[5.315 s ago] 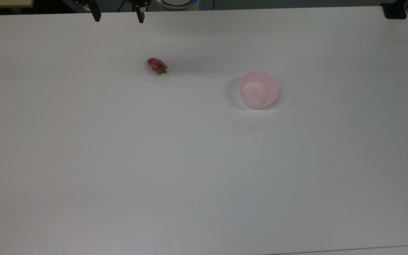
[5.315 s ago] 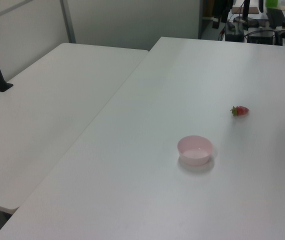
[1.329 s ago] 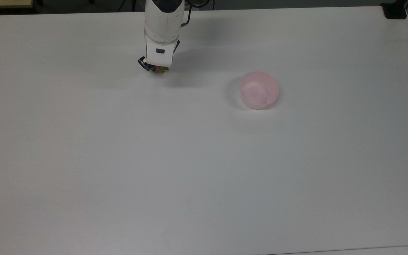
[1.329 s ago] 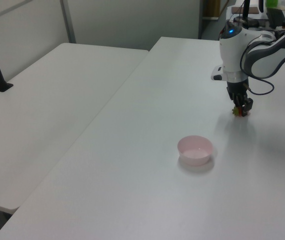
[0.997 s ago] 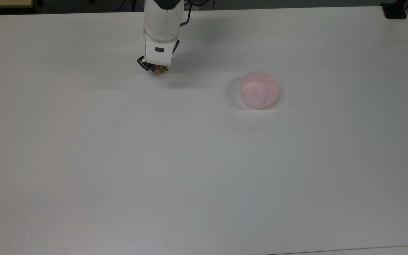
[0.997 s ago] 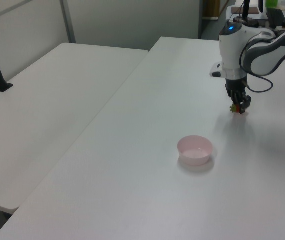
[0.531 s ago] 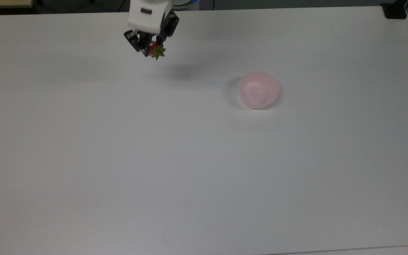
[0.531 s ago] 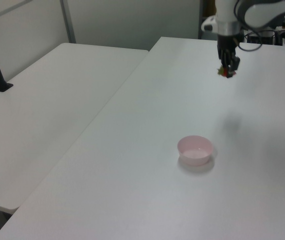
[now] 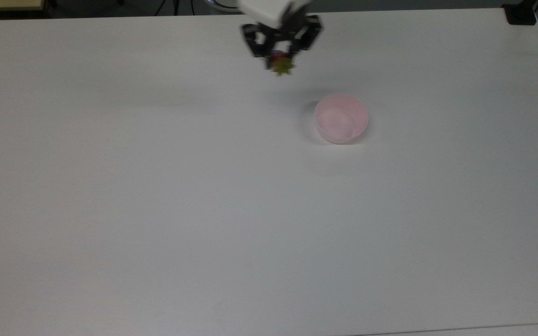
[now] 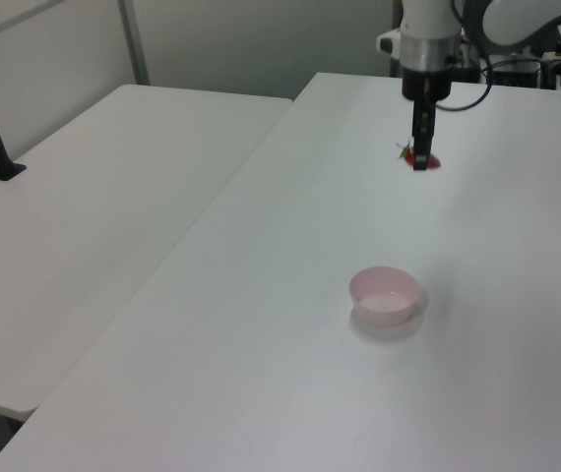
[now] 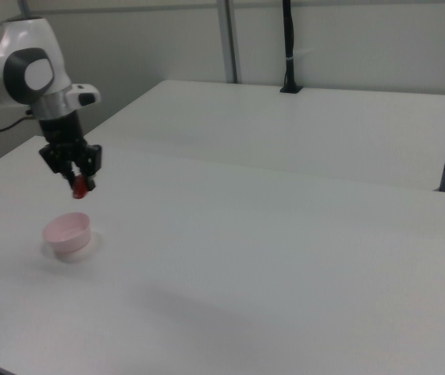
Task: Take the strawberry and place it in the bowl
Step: 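Lift the strawberry and carry it over the pink bowl, then lower the strawberry into the bowl and open the gripper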
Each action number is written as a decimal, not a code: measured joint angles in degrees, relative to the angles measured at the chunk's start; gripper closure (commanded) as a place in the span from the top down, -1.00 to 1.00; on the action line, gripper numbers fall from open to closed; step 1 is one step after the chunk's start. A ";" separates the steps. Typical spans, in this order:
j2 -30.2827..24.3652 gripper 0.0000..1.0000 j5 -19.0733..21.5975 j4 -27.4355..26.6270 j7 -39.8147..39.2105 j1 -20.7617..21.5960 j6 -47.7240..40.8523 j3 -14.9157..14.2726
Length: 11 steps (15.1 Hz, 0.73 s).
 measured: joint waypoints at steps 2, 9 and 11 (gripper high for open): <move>2.61 -0.24 1.06 0.13 3.98 3.76 0.01 0.37; 17.63 0.65 1.25 0.76 13.50 9.70 14.36 0.50; 19.29 1.00 1.25 1.33 13.85 9.73 15.79 0.50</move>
